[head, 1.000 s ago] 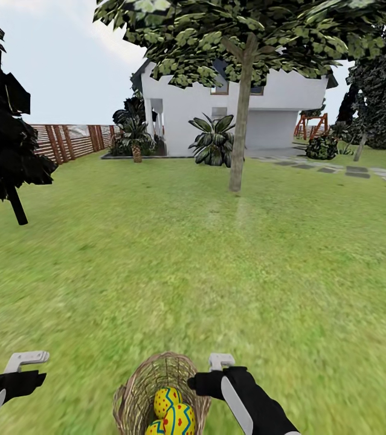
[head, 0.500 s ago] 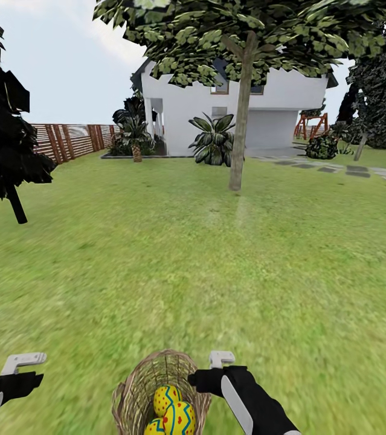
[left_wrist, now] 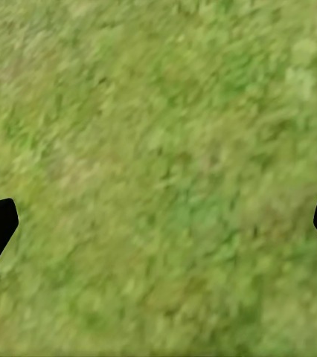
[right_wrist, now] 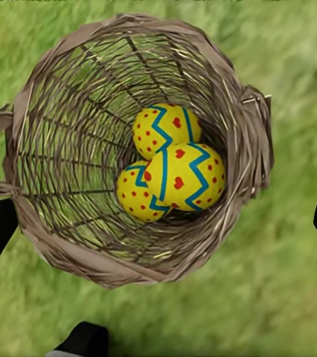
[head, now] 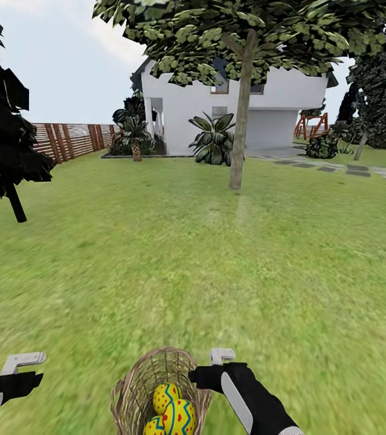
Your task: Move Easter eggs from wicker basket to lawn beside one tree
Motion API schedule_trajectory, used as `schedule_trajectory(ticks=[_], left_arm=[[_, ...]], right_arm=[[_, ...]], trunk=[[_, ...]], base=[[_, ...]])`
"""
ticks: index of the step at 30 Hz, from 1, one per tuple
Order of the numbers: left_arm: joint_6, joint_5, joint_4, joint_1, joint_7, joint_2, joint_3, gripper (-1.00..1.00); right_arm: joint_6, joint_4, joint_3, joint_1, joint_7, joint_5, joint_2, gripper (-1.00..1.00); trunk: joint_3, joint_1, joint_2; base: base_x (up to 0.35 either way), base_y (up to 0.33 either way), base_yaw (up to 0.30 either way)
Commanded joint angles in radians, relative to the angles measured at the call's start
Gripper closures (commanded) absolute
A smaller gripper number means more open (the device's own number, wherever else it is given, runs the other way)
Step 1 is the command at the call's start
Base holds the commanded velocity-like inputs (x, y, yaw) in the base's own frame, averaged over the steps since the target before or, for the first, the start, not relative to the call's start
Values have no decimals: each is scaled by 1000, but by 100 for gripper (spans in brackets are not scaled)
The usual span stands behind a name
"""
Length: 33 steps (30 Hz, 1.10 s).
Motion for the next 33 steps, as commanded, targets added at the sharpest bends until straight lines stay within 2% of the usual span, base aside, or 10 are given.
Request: schedule_trajectory(ticks=[1,10,23,33], left_arm=[[5,9,-1,0,4,0,0,-100],[3,9,-1,0,5,0,0,-100],[2,8,-1,0,5,-1,0,-100],[1,8,-1,0,5,-1,0,-100]], right_arm=[[4,-1,1,-2,-9,-9,0,-100],[6,-1,-18,-26,-69,-10,0,-100],[12,7,-53,-56,-84,-10,0,-100],[9,135,-55,-116,-83,-12,0,-100]], trunk=[[-4,4,-8],[-33,38,-71],[-73,88,-162],[-105,127,-232]], base=[[0,0,0],[0,0,0],[0,0,0],[0,0,0]])
